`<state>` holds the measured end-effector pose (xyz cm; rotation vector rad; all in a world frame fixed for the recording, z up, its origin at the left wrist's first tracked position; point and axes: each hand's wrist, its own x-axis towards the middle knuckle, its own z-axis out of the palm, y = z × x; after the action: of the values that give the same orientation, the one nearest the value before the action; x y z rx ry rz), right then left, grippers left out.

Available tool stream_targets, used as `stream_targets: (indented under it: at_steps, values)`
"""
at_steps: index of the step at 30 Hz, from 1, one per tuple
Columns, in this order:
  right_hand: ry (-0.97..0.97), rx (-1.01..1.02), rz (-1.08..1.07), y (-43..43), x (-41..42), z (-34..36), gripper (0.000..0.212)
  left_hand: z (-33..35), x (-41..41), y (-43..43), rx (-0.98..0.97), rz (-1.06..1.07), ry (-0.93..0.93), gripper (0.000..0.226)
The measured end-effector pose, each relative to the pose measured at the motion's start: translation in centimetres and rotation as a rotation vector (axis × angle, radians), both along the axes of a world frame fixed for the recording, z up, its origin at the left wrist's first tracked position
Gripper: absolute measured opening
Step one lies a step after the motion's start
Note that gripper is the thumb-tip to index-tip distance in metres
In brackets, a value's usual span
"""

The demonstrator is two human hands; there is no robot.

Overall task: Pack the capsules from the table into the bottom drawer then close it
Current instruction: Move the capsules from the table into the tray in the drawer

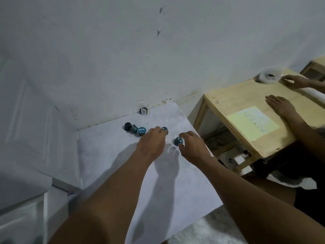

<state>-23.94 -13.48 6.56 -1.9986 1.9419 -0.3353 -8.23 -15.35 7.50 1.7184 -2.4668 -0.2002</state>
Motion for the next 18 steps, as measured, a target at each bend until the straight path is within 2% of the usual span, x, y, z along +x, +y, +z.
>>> stream_targets:
  at_steps: [9,18]
  values:
    - [0.005,0.171,-0.013,-4.0,0.4,-3.3,0.032,-4.9,0.0,-4.0,0.119,-0.012,0.011,0.024]
    - [0.007,0.277,0.03,-6.0,0.1,-5.5,0.034,-7.4,0.0,-5.9,0.178,-0.02,-0.082,0.029]
